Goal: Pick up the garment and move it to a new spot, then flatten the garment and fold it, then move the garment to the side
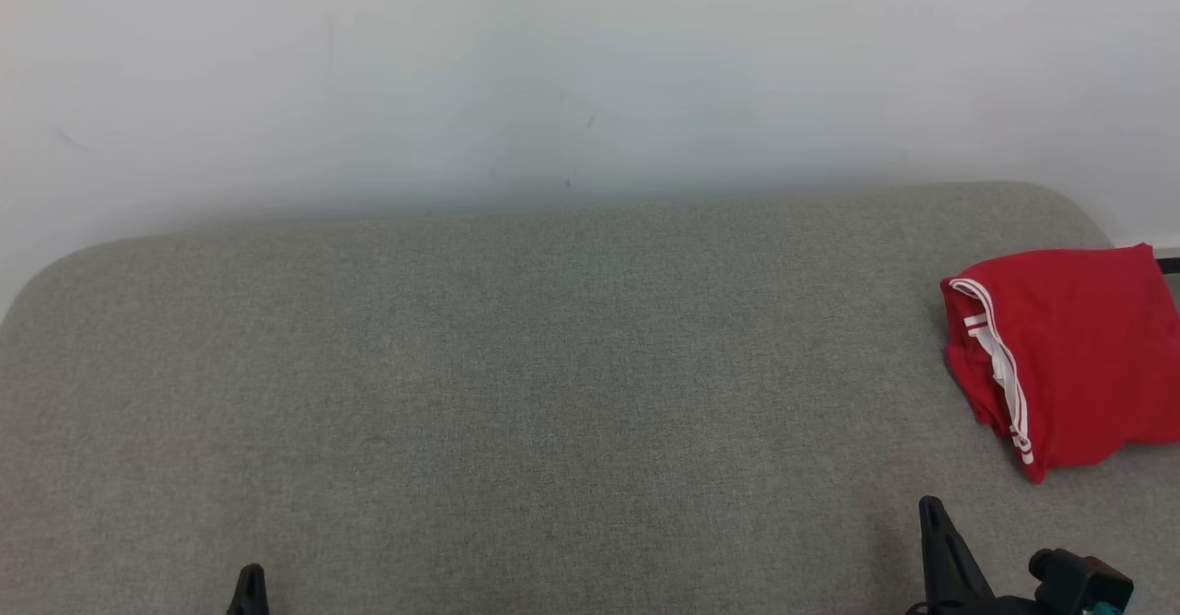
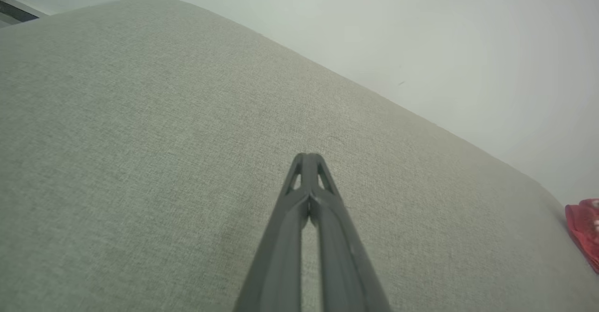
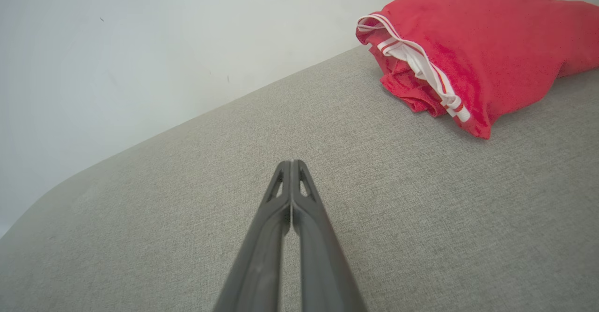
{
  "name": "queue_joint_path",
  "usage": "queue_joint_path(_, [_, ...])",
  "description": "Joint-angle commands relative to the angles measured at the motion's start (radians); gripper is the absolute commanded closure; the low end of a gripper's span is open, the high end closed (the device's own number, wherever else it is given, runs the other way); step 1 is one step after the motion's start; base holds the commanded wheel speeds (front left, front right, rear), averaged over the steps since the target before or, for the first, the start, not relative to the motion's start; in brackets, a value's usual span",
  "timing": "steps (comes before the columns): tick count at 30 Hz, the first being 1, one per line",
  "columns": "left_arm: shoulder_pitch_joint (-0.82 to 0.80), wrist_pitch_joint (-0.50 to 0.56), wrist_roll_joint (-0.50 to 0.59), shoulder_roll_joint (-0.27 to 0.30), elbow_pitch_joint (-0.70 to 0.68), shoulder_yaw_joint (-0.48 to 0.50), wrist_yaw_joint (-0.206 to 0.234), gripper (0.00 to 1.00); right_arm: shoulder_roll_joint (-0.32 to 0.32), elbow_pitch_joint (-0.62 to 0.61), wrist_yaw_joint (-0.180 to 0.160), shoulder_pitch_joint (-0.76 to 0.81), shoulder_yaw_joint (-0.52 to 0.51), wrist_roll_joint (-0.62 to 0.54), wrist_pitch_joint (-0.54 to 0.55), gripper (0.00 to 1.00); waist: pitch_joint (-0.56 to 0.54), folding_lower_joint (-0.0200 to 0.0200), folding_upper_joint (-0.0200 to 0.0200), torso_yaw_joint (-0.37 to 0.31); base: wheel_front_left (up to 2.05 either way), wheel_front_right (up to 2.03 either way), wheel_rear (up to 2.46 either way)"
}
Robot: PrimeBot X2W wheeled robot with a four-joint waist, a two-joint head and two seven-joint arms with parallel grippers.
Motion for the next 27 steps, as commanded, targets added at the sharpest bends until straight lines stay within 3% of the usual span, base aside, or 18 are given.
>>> queue_joint_path(1, [-0.031, 0.007, -0.041, 0.006, -0.018, 0.001, -0.001, 1.0, -0.001, -0.02, 0.0, -0.026, -0.006, 0.037, 0.007, 1.0, 0.0, 0.0, -0.0001, 0.0, 0.0, 0.0, 0.0])
queue_joint_path(27, [-0.088, 0.105, -0.425, 0.009, -0.02, -0.003, -0.013, 1.0, -0.001, -0.059, -0.001, -0.052, -0.041, 0.43, 0.104, 1.0, 0.011, 0.0, -0.0001, 0.005, 0.0, 0.0, 0.0])
